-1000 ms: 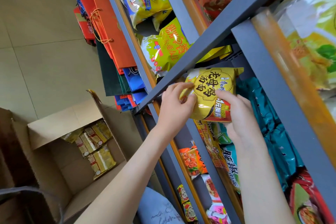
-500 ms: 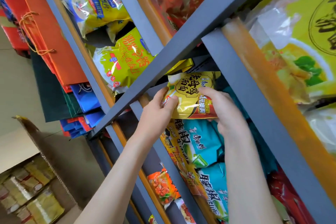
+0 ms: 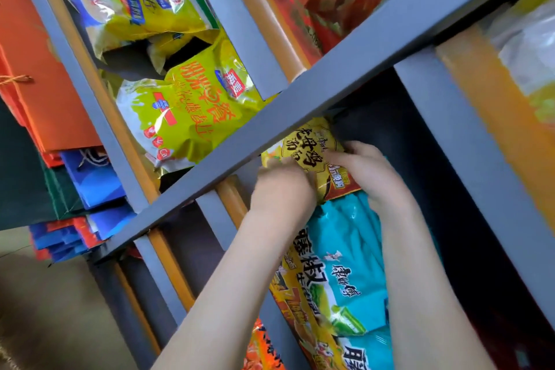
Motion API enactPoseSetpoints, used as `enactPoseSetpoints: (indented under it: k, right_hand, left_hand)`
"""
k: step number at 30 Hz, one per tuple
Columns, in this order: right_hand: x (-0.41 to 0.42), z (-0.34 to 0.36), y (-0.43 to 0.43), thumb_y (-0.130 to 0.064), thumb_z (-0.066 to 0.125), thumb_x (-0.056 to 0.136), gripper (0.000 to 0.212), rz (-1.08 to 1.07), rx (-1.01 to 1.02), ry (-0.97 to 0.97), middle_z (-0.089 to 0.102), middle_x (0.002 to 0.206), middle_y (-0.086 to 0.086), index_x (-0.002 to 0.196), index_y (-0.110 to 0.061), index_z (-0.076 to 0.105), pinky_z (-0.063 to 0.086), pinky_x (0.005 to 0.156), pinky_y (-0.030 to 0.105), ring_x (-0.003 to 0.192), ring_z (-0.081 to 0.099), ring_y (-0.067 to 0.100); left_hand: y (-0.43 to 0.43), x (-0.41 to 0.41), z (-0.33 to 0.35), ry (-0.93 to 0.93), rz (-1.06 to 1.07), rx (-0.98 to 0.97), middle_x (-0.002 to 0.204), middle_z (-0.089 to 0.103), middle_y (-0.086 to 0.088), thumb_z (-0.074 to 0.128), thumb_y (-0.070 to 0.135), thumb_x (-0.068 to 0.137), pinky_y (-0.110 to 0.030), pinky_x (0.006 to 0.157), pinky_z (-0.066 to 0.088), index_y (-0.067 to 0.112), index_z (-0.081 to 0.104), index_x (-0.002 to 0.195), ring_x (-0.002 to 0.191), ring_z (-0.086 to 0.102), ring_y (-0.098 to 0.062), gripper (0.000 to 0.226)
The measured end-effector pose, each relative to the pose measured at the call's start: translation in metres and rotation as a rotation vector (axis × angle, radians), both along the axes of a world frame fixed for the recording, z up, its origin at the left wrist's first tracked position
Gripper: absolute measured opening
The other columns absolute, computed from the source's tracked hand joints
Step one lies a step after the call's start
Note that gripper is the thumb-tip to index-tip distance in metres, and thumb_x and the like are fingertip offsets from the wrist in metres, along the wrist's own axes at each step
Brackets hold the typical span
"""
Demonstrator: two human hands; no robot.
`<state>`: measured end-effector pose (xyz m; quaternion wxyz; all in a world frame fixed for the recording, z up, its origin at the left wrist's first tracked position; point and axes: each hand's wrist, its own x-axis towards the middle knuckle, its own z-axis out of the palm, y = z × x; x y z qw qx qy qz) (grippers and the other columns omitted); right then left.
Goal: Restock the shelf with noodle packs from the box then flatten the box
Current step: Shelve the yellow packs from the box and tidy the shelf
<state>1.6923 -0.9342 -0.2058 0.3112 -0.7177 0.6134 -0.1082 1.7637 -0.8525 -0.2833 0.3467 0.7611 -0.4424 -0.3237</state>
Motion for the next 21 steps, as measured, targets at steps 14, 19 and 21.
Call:
enactPoseSetpoints:
  k: [14,19,21]
  right_hand:
    - [-0.018,-0.012,-0.078,-0.013,0.063,0.089,0.043,0.078,-0.189,0.27,0.059,0.125,0.008,0.131,-0.008,0.053,0.048,0.098,0.042,0.107,0.061,0.025]
    - [-0.025,-0.012,-0.084,-0.004,0.063,0.087,0.047,0.159,-0.323,0.241,0.059,0.121,0.006,0.133,-0.009,0.05,0.046,0.078,0.013,0.099,0.054,0.011]
    - [-0.027,-0.01,-0.087,-0.002,0.066,0.084,0.054,0.194,-0.349,0.229,0.056,0.129,0.009,0.135,-0.01,0.048,0.042,0.084,0.018,0.105,0.052,0.01]
  left_hand:
    - [-0.078,0.005,-0.038,0.038,-0.307,-0.108,0.147,0.025,-0.007,0.042,0.006,0.092,-0.037,0.097,0.045,0.045,0.032,0.142,0.127,0.039,-0.029,0.064]
    - [-0.084,0.002,-0.039,-0.077,-0.465,-0.086,0.154,0.022,-0.007,0.032,0.005,0.096,-0.03,0.093,0.043,0.042,0.025,0.146,0.129,0.043,-0.027,0.063]
    - [-0.089,-0.002,-0.04,-0.101,-0.535,-0.056,0.154,0.027,-0.005,0.031,0.006,0.096,-0.032,0.097,0.041,0.043,0.019,0.147,0.129,0.042,-0.027,0.065]
